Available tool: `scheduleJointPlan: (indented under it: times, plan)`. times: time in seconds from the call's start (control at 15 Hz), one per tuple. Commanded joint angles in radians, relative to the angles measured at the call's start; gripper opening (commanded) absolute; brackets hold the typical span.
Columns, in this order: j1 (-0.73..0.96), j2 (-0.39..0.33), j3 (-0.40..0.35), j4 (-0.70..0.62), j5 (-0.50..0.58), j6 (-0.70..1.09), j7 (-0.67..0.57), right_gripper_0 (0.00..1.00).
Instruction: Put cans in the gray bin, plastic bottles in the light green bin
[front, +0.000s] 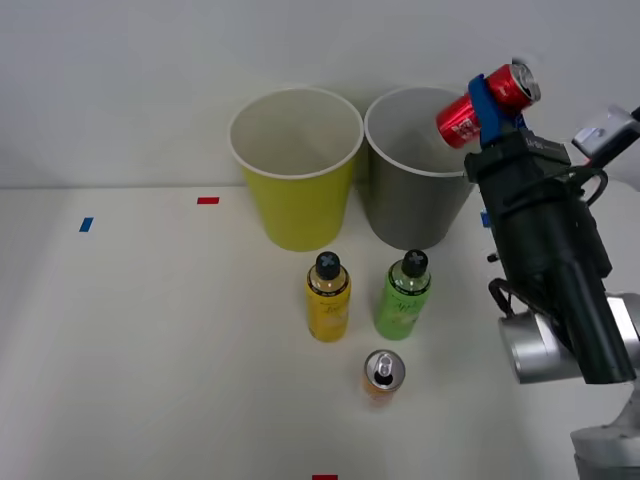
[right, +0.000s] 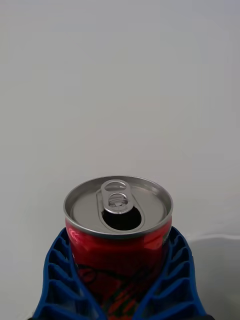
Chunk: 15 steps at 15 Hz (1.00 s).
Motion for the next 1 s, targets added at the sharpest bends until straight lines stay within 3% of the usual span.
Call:
scheduleJointPlan:
  times: [0.07,0.2,0.53,1.0]
  plan:
    - [-0.112,0.009,-0.016,0.000,0.049,0.210,0.027,0.00]
    - [-0.163,0.011,-0.013,0.018,0.082,0.302,0.039,0.00]
    - [-0.281,0.009,-0.020,0.195,0.115,0.302,0.068,0.00]
    - [-0.292,0.011,-0.005,0.216,0.145,0.304,0.091,0.00]
